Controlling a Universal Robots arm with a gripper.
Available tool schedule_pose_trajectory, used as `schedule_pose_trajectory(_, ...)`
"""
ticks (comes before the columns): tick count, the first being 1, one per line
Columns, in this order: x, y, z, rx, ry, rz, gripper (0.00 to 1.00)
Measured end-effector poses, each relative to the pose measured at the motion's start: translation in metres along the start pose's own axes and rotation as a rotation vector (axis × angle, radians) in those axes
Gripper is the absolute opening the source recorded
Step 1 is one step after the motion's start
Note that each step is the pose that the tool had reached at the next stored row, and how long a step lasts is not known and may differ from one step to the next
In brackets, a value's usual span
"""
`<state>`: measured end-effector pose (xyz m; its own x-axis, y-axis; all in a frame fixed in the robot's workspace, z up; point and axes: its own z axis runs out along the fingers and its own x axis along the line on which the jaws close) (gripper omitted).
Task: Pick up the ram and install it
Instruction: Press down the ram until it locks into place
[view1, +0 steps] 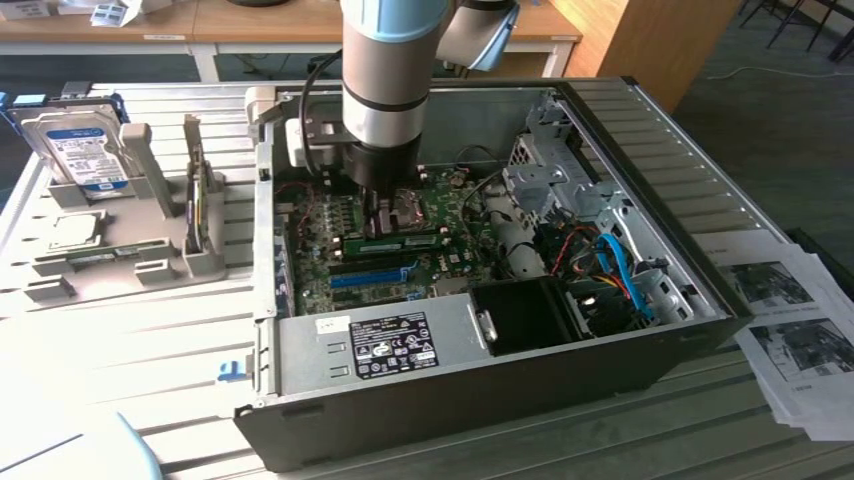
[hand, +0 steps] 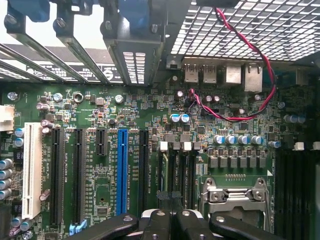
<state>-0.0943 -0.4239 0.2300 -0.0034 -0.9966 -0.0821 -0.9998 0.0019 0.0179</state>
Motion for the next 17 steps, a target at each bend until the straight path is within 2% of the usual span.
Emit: schedule_pose_trajectory(17,0.0002,0.0000,0.0026,0.0000,0.0001,0.000,0.09)
